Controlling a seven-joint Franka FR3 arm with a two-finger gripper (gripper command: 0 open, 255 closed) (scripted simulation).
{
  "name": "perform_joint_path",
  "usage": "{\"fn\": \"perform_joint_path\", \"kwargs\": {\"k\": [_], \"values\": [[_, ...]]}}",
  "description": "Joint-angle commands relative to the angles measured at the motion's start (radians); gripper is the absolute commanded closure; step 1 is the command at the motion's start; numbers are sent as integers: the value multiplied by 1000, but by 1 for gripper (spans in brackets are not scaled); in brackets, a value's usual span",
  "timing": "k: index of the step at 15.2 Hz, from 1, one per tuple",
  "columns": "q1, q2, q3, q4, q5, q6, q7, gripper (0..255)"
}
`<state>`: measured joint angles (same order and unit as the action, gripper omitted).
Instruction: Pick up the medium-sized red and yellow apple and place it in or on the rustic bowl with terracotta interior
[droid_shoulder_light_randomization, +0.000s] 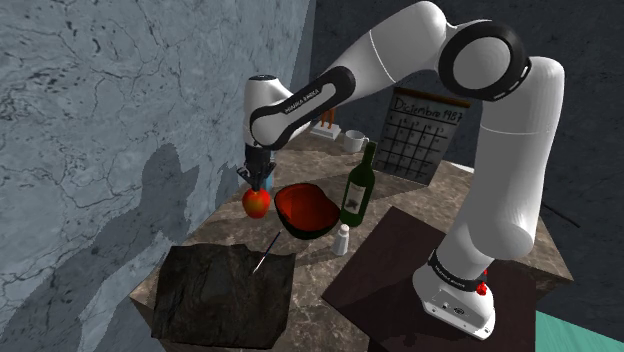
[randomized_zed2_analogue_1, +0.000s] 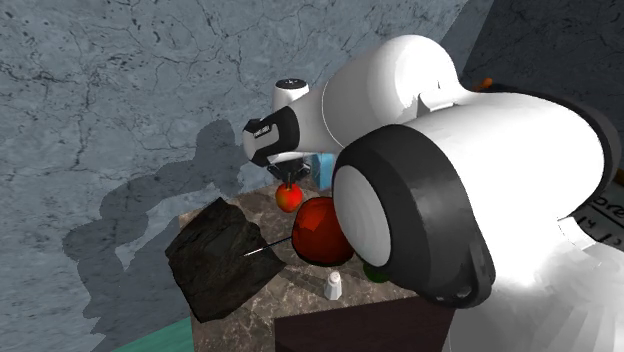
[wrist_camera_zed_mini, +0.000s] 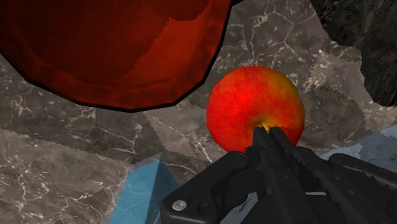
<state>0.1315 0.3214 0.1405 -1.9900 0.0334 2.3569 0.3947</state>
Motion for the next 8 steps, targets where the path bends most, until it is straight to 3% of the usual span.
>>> {"fn": "perform_joint_path", "kwargs": {"k": [1, 8], "values": [[0, -14, 1, 10, 1, -24, 1, 255], [-3, -65, 3, 40, 7, -105, 1, 255]]}}
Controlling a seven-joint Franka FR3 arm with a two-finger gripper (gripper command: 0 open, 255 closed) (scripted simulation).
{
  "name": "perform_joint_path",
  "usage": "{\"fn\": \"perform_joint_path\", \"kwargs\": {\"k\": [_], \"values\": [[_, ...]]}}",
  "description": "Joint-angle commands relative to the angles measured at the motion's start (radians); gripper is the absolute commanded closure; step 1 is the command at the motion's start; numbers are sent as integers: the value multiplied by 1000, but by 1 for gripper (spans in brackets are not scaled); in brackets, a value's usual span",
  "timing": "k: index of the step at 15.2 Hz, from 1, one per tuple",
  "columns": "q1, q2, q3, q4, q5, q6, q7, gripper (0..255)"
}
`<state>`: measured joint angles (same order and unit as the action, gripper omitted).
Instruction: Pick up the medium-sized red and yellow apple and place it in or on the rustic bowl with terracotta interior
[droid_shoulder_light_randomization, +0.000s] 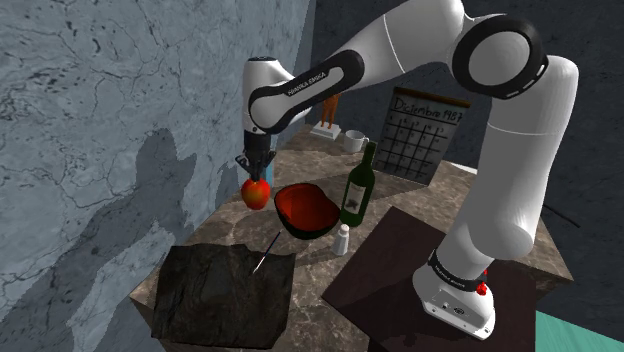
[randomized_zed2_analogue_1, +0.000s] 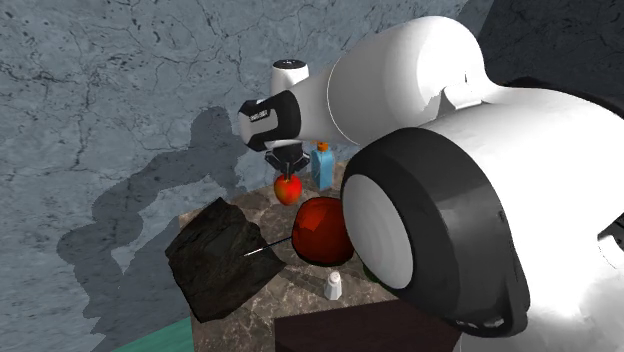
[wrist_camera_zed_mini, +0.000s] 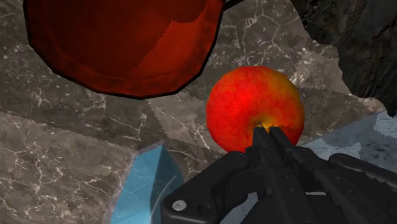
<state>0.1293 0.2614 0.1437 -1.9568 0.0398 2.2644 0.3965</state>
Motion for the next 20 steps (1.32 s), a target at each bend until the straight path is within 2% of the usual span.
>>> {"fn": "perform_joint_path", "kwargs": {"k": [1, 18, 20], "values": [[-1, -12, 0, 12, 1, -24, 0, 255], [-5, -96, 2, 136, 9, -232, 4, 255], [-11, -137, 0, 104, 16, -240, -6, 255]]}}
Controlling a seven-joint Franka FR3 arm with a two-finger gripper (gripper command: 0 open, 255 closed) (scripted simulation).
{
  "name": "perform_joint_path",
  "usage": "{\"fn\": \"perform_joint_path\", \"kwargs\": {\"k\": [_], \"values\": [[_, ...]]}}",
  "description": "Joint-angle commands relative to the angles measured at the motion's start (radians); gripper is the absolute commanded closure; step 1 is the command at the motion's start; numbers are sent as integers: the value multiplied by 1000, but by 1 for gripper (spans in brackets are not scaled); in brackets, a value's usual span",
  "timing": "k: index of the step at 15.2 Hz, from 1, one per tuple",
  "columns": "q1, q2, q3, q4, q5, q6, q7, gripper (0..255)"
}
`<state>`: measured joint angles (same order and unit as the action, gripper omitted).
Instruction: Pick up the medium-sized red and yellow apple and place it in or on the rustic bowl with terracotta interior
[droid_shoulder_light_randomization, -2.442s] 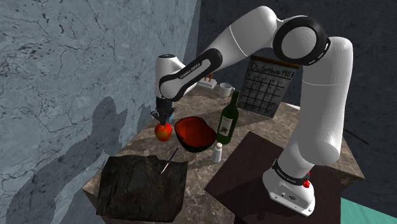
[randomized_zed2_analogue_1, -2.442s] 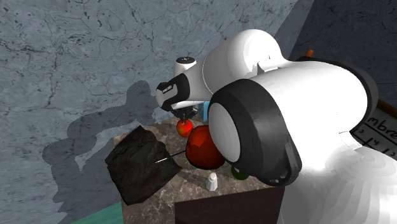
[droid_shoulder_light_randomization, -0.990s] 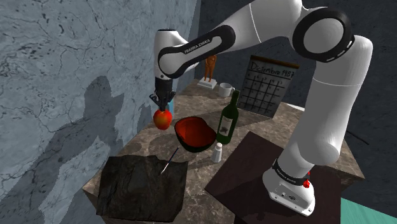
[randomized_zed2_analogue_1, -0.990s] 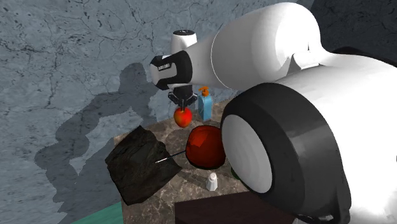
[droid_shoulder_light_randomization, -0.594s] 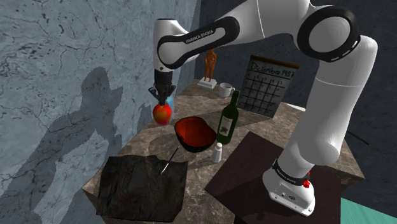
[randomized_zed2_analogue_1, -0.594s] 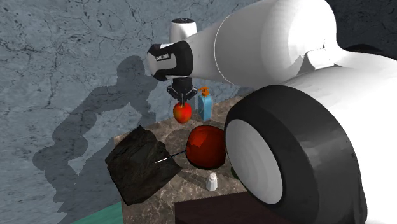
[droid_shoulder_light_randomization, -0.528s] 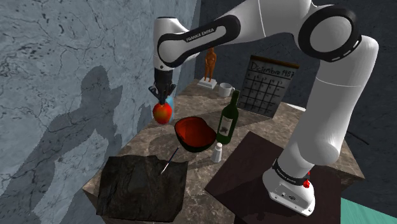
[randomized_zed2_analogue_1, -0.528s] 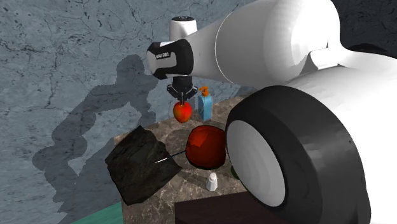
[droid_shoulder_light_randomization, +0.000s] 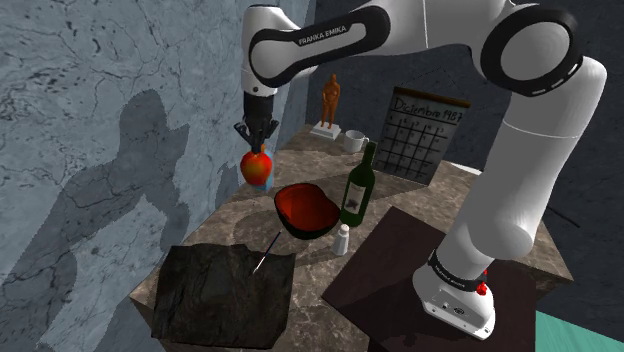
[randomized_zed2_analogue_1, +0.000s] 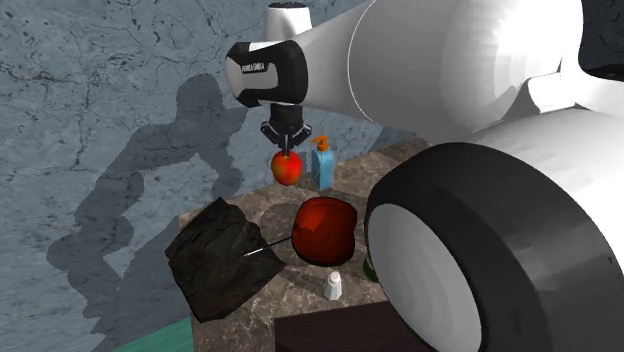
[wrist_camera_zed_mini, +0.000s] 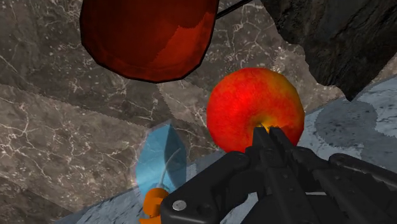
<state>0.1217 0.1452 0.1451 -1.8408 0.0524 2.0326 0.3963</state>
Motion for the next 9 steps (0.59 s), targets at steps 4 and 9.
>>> {"fn": "perform_joint_path", "kwargs": {"k": [4, 9], "values": [[-26, -171, -17, -143, 28, -30, -50, 255], [-46, -354, -47, -276, 47, -83, -105, 255]]}}
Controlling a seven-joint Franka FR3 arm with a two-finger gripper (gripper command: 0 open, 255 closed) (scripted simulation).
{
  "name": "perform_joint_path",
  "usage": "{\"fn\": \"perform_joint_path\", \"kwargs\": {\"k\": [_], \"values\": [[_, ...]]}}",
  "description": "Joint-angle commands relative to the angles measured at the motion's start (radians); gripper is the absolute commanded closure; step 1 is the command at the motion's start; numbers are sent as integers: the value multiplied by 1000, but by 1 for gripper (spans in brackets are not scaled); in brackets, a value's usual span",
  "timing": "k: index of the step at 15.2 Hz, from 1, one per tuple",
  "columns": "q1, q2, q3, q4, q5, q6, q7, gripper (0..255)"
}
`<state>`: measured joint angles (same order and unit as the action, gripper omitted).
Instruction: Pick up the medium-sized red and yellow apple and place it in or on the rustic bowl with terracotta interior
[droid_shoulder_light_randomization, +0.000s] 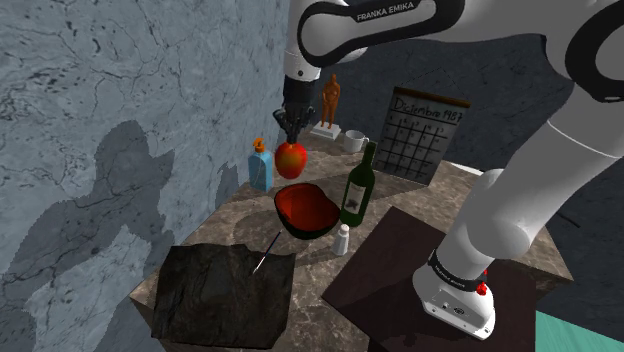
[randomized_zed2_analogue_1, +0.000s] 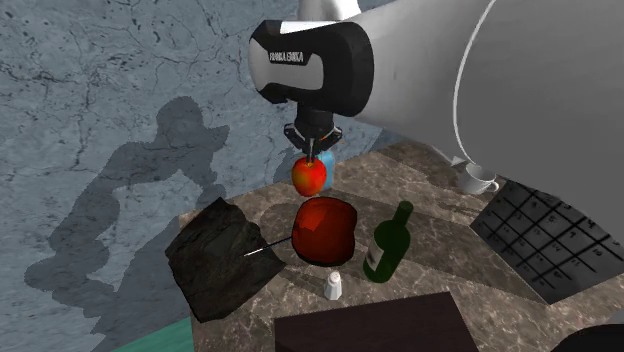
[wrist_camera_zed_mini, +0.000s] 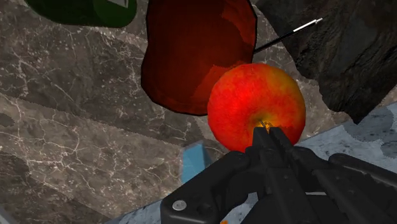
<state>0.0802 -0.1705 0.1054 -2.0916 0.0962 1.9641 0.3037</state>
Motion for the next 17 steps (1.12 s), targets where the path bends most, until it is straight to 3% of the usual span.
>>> {"fn": "perform_joint_path", "kwargs": {"k": [1, 4, 17], "values": [[-8, -74, -14, -48, 5, -29, -23, 255], [-19, -177, -37, -107, 6, -75, -54, 255], [-16, -142, -33, -251, 13, 104, -66, 255]]}}
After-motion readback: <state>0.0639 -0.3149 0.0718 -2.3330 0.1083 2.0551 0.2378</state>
